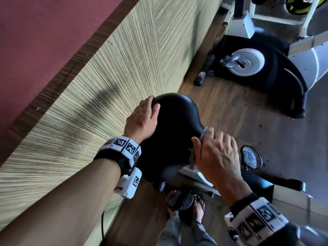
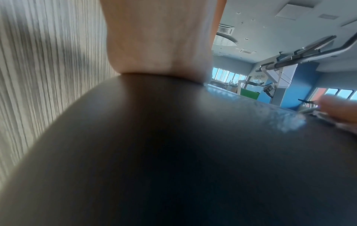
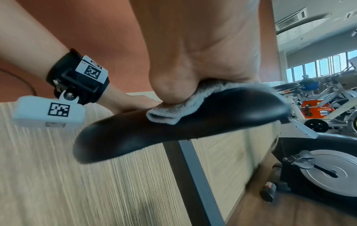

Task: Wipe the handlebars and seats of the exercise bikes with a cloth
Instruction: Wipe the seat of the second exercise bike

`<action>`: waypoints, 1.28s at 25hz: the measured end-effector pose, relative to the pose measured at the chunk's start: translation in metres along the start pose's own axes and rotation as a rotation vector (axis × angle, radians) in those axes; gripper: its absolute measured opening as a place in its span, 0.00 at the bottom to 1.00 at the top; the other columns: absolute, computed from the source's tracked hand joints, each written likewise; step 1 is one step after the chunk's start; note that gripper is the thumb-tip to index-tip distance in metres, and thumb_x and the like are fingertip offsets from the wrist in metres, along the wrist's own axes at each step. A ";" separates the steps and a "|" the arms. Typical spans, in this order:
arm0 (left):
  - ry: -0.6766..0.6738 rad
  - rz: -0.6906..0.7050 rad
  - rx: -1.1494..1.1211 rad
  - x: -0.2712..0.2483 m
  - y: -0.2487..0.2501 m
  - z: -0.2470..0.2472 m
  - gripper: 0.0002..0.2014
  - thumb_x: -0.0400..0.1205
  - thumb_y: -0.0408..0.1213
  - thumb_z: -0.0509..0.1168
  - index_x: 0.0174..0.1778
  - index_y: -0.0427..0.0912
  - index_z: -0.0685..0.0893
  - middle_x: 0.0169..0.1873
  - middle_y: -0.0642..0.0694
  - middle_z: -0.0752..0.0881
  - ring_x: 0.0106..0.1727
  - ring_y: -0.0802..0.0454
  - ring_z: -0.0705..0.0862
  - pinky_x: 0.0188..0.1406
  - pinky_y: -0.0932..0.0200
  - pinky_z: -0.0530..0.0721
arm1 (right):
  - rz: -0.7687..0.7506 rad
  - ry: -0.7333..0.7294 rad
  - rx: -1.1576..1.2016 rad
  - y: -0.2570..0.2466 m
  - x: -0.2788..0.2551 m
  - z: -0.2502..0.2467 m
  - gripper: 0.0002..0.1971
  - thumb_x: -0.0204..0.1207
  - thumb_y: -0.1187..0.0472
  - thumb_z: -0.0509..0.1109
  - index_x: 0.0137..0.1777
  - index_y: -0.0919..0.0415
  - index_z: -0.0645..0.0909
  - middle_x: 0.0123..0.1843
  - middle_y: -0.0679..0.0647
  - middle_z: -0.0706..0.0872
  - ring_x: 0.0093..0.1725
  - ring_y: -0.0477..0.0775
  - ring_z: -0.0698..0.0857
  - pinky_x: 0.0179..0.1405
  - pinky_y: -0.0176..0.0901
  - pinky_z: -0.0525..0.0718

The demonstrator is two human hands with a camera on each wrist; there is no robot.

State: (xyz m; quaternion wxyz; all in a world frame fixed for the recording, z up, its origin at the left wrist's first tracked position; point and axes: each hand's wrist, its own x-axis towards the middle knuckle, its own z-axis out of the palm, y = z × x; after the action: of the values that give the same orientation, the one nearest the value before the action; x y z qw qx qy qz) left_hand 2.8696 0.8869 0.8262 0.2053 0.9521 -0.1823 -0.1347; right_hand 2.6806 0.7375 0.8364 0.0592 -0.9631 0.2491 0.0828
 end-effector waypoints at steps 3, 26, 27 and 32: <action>0.000 0.005 0.003 0.000 0.000 0.000 0.28 0.92 0.57 0.45 0.88 0.51 0.60 0.84 0.50 0.68 0.83 0.49 0.70 0.78 0.44 0.69 | -0.002 0.005 0.053 -0.033 0.032 -0.001 0.41 0.88 0.38 0.38 0.77 0.75 0.70 0.59 0.70 0.86 0.57 0.71 0.86 0.62 0.63 0.80; -0.010 0.030 -0.013 0.003 -0.006 0.001 0.28 0.92 0.58 0.45 0.87 0.51 0.61 0.85 0.51 0.67 0.83 0.49 0.70 0.79 0.43 0.69 | 0.045 0.022 0.136 -0.028 0.030 0.000 0.30 0.90 0.41 0.45 0.67 0.66 0.76 0.57 0.64 0.87 0.55 0.69 0.86 0.56 0.59 0.80; -0.014 0.039 -0.026 0.002 -0.007 0.001 0.28 0.92 0.58 0.45 0.87 0.51 0.61 0.85 0.51 0.67 0.83 0.49 0.70 0.79 0.43 0.69 | 0.006 0.046 0.146 -0.020 0.023 0.003 0.31 0.90 0.41 0.46 0.71 0.68 0.75 0.57 0.64 0.87 0.55 0.69 0.86 0.57 0.60 0.80; 0.010 0.044 -0.024 0.003 -0.008 0.002 0.28 0.92 0.58 0.45 0.87 0.50 0.62 0.84 0.50 0.68 0.83 0.48 0.70 0.79 0.42 0.69 | -0.036 0.141 0.060 0.016 -0.018 0.016 0.36 0.90 0.40 0.47 0.81 0.71 0.68 0.67 0.68 0.81 0.63 0.69 0.81 0.66 0.64 0.78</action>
State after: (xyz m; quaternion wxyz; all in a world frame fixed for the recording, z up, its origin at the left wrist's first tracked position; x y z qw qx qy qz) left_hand 2.8738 0.8915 0.8207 0.2207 0.9459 -0.2007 -0.1277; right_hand 2.6554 0.7345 0.8228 0.0719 -0.9687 0.2375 0.0061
